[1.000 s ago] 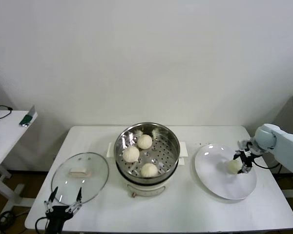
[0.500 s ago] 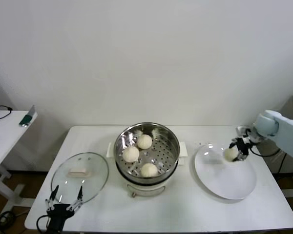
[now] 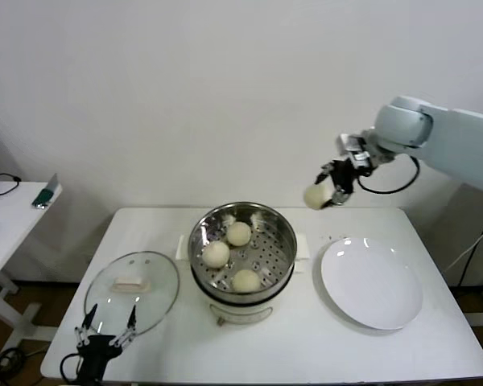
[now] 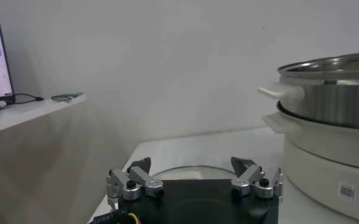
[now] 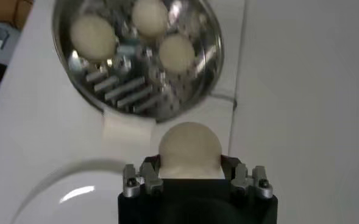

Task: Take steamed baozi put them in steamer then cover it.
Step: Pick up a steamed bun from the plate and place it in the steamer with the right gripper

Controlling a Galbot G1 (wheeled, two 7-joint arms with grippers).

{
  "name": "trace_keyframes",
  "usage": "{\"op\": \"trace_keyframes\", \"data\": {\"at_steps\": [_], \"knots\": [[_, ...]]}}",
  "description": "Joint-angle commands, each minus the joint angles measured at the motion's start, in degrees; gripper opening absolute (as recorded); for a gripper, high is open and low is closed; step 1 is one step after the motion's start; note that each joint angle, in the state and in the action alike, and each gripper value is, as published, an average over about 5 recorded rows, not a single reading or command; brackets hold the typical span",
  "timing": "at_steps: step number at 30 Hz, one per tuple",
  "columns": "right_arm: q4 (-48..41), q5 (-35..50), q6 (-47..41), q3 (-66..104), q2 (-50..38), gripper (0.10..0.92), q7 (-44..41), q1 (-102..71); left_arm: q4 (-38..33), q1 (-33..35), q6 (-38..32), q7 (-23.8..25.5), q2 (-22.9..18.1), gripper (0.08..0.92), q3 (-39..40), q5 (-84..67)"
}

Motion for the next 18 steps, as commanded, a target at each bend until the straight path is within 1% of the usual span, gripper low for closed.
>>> {"op": "trace_keyframes", "data": {"at_steps": [1, 8, 18], "knots": [[9.75, 7.71, -6.67, -2.15, 10.85, 0.662, 5.36, 2.01, 0.09, -0.14, -0.01, 0.02, -0.07, 0.823, 0.2, 0.11], [6.78, 0.99, -7.44, -3.1, 13.43, 0.662, 6.69, -4.96, -0.16, 0.15, 0.0, 0.04, 0.15, 0.823, -0.17, -0.16], [4.43, -3.45, -8.62, -3.35, 13.94, 0.662, 7.92, -11.56, -0.27, 0.32, -0.01, 0.02, 0.11, 0.823, -0.16, -0.14]]}}
